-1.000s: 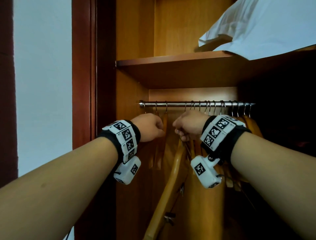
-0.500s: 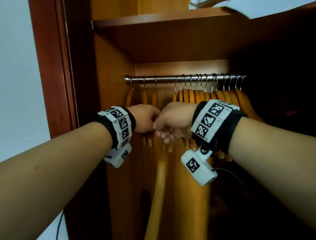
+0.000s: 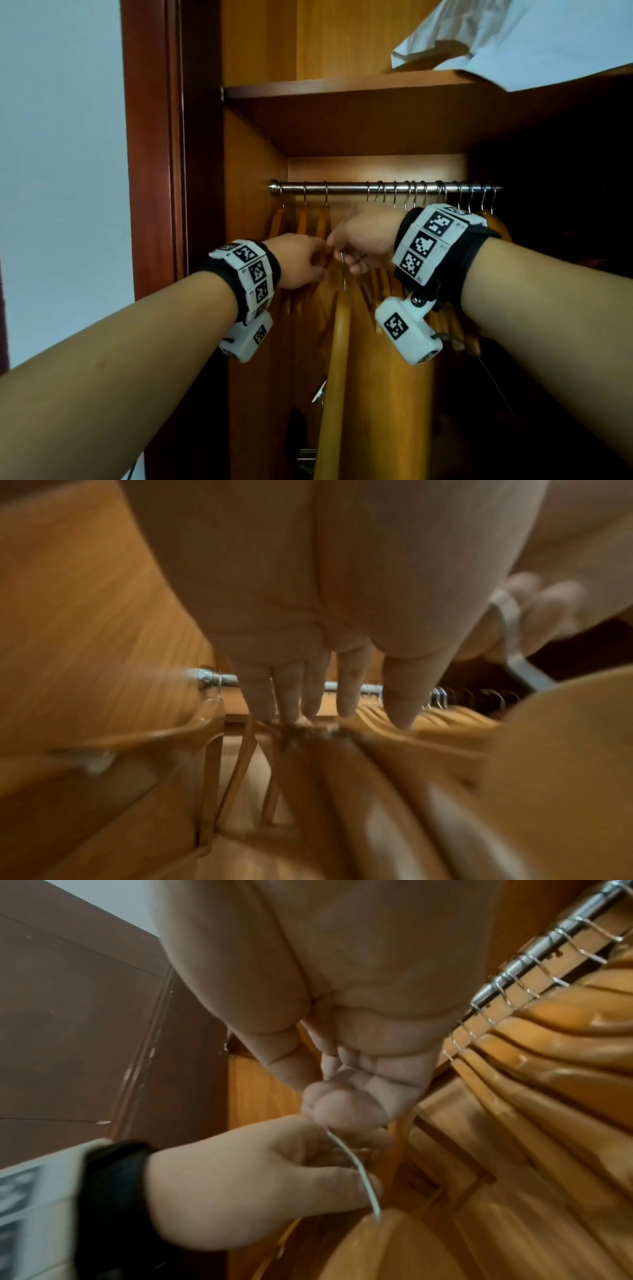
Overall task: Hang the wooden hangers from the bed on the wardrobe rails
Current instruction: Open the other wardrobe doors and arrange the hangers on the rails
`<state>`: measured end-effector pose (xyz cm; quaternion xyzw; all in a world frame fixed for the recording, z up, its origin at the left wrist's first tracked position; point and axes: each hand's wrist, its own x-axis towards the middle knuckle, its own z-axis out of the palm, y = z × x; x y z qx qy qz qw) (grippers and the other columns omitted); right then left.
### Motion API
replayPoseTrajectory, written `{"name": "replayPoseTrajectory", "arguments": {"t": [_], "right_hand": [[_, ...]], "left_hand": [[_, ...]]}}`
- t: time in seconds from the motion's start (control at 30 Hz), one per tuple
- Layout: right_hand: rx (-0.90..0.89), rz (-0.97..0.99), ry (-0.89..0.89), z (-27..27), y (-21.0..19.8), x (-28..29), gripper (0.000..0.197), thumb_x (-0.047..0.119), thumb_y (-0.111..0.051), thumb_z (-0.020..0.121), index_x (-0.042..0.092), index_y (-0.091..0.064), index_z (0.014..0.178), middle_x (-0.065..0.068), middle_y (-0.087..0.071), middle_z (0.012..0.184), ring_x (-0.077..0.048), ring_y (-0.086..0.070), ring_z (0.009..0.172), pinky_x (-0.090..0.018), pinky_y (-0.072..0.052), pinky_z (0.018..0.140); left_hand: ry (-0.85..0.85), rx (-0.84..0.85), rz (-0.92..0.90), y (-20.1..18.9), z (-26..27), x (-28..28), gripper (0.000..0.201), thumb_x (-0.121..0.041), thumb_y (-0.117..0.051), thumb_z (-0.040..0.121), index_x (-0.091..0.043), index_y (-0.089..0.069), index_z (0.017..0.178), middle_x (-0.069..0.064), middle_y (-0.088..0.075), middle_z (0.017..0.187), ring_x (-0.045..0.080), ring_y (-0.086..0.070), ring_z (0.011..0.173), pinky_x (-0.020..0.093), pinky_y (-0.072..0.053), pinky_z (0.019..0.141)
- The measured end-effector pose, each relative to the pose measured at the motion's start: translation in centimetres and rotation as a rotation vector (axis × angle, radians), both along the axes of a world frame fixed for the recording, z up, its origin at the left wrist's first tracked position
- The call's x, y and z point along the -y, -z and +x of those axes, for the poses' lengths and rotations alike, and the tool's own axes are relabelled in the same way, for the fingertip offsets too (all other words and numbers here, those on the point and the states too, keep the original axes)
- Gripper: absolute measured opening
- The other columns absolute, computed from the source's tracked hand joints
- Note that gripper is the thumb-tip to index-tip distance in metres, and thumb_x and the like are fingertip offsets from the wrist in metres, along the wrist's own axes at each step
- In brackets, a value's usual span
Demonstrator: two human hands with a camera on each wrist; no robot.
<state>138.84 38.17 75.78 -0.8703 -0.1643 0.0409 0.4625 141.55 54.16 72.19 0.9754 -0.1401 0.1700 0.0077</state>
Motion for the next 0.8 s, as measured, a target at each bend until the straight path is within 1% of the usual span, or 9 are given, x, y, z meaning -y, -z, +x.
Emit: {"name": "replayPoseTrajectory", "arguments": {"t": [0.13, 0.27, 0.4, 0.47, 0.6, 0.67, 0.7, 0.77, 0.8], "right_hand": [[0.05, 0.03, 0.02, 1.4, -1.7, 0.4, 0.01, 0.009, -0.049, 0.1, 0.004, -0.057, 0.097, -0.005, -0.055, 0.064, -0.012, -0.048, 0.05, -0.024, -0.046, 0.047], [0.186, 0.043, 0.031, 3.8, -3.5, 0.7, 0.017, 0.009, -0.051, 0.098, -0.003, -0.062, 0.103, -0.008, -0.058, 0.067, -0.014, -0.05, 0.05, -0.027, -0.047, 0.05], [0.247, 0.045, 0.033, 5.9, -6.0, 1.0, 0.013, 0.009, -0.051, 0.099, 0.001, -0.06, 0.094, -0.01, -0.057, 0.071, -0.016, -0.05, 0.053, -0.027, -0.047, 0.05], [0.282, 0.024, 0.054, 7.0, -7.2, 1.1, 0.015, 0.009, -0.05, 0.099, 0.001, -0.06, 0.09, -0.01, -0.057, 0.07, -0.017, -0.05, 0.052, -0.027, -0.045, 0.049], [0.307, -0.014, 0.098, 9.1, -9.0, 1.4, 0.024, 0.009, -0.047, 0.1, 0.003, -0.056, 0.08, -0.005, -0.051, 0.058, -0.013, -0.047, 0.038, -0.014, -0.036, 0.034], [0.308, -0.04, 0.1, 10.3, -9.7, 1.1, 0.018, 0.008, -0.05, 0.098, 0.0, -0.059, 0.085, -0.007, -0.055, 0.062, -0.017, -0.05, 0.044, -0.016, -0.04, 0.038], [0.319, -0.05, 0.092, 10.9, -10.1, 1.0, 0.014, 0.006, -0.051, 0.095, -0.004, -0.06, 0.093, -0.011, -0.061, 0.068, -0.02, -0.053, 0.05, -0.02, -0.045, 0.045], [0.344, -0.062, 0.087, 12.4, -10.7, 0.8, 0.023, 0.003, -0.053, 0.09, -0.006, -0.062, 0.11, -0.022, -0.07, 0.092, -0.028, -0.059, 0.065, -0.033, -0.049, 0.061], [0.357, -0.064, 0.082, 12.9, -11.0, 0.7, 0.023, 0.003, -0.054, 0.09, -0.004, -0.063, 0.11, -0.024, -0.07, 0.103, -0.029, -0.059, 0.071, -0.036, -0.049, 0.065]], "left_hand": [[-0.07, 0.031, -0.074, -1.7, 0.5, -0.4, 0.056, -0.046, -0.058, 0.097, -0.032, -0.042, 0.148, -0.001, -0.055, 0.14, 0.018, -0.056, 0.121, 0.03, -0.048, 0.09], [-0.15, 0.086, -0.125, -3.8, 1.3, -1.2, 0.046, -0.04, -0.058, 0.097, -0.026, -0.052, 0.141, 0.0, -0.058, 0.136, 0.019, -0.058, 0.117, 0.032, -0.052, 0.092], [-0.236, 0.126, -0.155, -6.0, 2.6, -1.6, 0.046, -0.039, -0.059, 0.096, -0.025, -0.053, 0.139, 0.0, -0.058, 0.135, 0.019, -0.058, 0.117, 0.032, -0.053, 0.092], [-0.269, 0.138, -0.163, -7.0, 3.0, -1.6, 0.045, -0.037, -0.06, 0.096, -0.024, -0.054, 0.138, 0.001, -0.06, 0.132, 0.019, -0.06, 0.114, 0.031, -0.054, 0.088], [-0.302, 0.169, -0.217, -9.1, 4.7, -2.0, 0.037, -0.029, -0.063, 0.094, -0.021, -0.058, 0.13, 0.0, -0.065, 0.11, 0.017, -0.064, 0.095, 0.027, -0.052, 0.068], [-0.307, 0.184, -0.258, -10.0, 6.0, -2.4, 0.05, -0.026, -0.065, 0.092, -0.025, -0.05, 0.14, 0.0, -0.064, 0.119, 0.017, -0.063, 0.096, 0.027, -0.05, 0.068], [-0.31, 0.185, -0.283, -10.4, 6.5, -2.5, 0.058, -0.024, -0.067, 0.091, -0.028, -0.045, 0.145, 0.001, -0.063, 0.126, 0.018, -0.064, 0.099, 0.028, -0.053, 0.072], [-0.315, 0.176, -0.293, -11.3, 7.4, -2.5, 0.065, -0.024, -0.068, 0.091, -0.03, -0.04, 0.15, 0.002, -0.06, 0.135, 0.02, -0.064, 0.106, 0.031, -0.057, 0.083], [-0.326, 0.163, -0.274, -11.8, 7.9, -2.5, 0.067, -0.024, -0.068, 0.092, -0.03, -0.037, 0.152, 0.003, -0.056, 0.14, 0.021, -0.062, 0.113, 0.032, -0.055, 0.089]]}}
